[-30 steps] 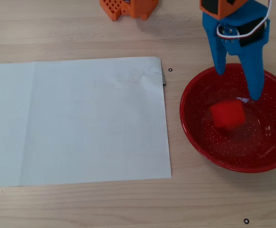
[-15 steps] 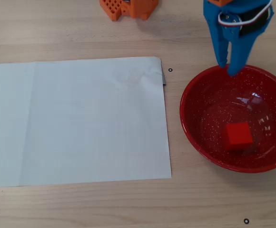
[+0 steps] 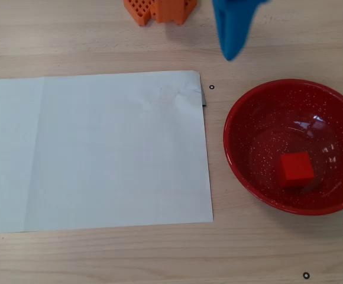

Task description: Grasp the red cube and put it in the red bowl

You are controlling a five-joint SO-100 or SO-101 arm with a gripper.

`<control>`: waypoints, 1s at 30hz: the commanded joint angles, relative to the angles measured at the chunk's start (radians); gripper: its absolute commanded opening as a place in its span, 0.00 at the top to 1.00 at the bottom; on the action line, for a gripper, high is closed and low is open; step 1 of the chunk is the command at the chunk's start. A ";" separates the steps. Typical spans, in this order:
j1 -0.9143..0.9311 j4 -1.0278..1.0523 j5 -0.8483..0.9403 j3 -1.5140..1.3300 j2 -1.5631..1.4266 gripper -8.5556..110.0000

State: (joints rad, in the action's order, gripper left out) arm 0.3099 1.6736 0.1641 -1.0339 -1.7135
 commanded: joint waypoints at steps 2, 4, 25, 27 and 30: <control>-0.083 -0.035 -0.046 -0.014 -0.175 0.92; -0.124 -0.075 -0.046 -0.081 -0.229 0.92; -0.279 -0.643 -0.008 -1.083 -0.825 0.93; -0.282 -0.715 0.002 -1.161 -0.862 0.93; -0.282 -0.813 0.005 -1.279 -0.927 0.93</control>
State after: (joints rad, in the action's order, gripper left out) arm 0.0644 0.9296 0.1411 -2.3470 -2.5571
